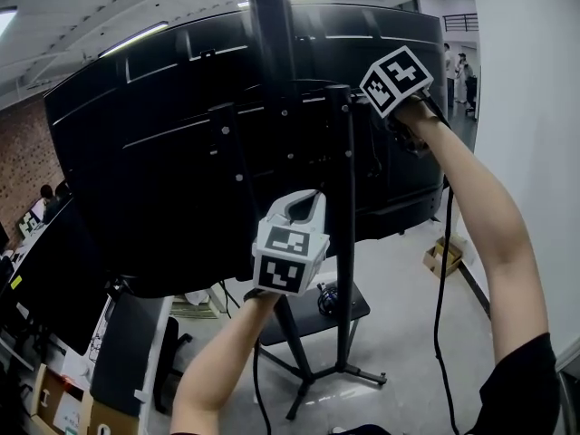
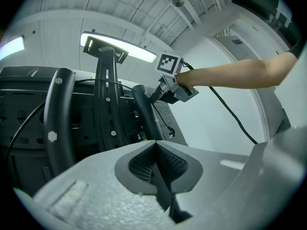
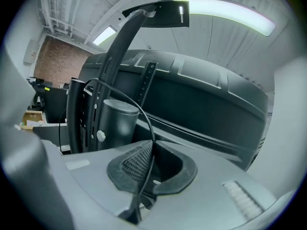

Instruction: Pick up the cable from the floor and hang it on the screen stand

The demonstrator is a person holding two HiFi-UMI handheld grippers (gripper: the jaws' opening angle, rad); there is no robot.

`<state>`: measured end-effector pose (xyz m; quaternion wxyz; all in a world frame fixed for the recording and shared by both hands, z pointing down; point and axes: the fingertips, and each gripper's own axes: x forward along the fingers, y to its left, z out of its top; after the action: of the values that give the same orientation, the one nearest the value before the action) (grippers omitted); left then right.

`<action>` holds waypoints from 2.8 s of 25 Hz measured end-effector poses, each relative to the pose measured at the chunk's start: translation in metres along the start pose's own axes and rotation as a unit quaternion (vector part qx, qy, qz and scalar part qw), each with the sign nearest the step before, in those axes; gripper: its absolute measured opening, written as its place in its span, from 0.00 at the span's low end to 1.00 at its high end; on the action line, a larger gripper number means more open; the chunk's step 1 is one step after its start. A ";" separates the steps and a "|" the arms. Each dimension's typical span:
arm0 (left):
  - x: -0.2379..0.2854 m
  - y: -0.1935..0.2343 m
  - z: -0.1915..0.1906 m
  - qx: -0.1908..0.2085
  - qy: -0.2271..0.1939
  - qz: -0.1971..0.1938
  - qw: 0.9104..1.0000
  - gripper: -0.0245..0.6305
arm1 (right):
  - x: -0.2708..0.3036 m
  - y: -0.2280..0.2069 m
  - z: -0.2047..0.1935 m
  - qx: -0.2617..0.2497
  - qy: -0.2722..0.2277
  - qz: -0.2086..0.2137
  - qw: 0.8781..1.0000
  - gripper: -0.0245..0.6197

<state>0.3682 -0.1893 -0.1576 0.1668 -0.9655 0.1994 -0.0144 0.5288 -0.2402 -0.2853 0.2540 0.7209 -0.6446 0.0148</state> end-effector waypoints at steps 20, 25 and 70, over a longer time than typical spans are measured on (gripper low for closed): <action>-0.026 -0.004 -0.016 -0.021 0.005 0.017 1.000 0.04 | -0.004 0.011 -0.037 0.166 -0.213 0.030 0.962 0.13; -0.030 -0.014 -0.021 -0.048 0.005 0.018 0.999 0.04 | -0.021 0.017 -0.057 0.173 -0.226 0.028 0.958 0.13; -0.148 -0.071 -0.126 -0.136 0.100 0.075 0.983 0.03 | -0.098 0.304 -0.227 0.175 -0.162 0.045 0.970 0.05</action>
<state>0.2468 -0.1097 -0.0096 0.0133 -0.9551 0.2873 -0.0707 0.2965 -0.0743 -0.0166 0.0155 0.7174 -0.6962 0.0214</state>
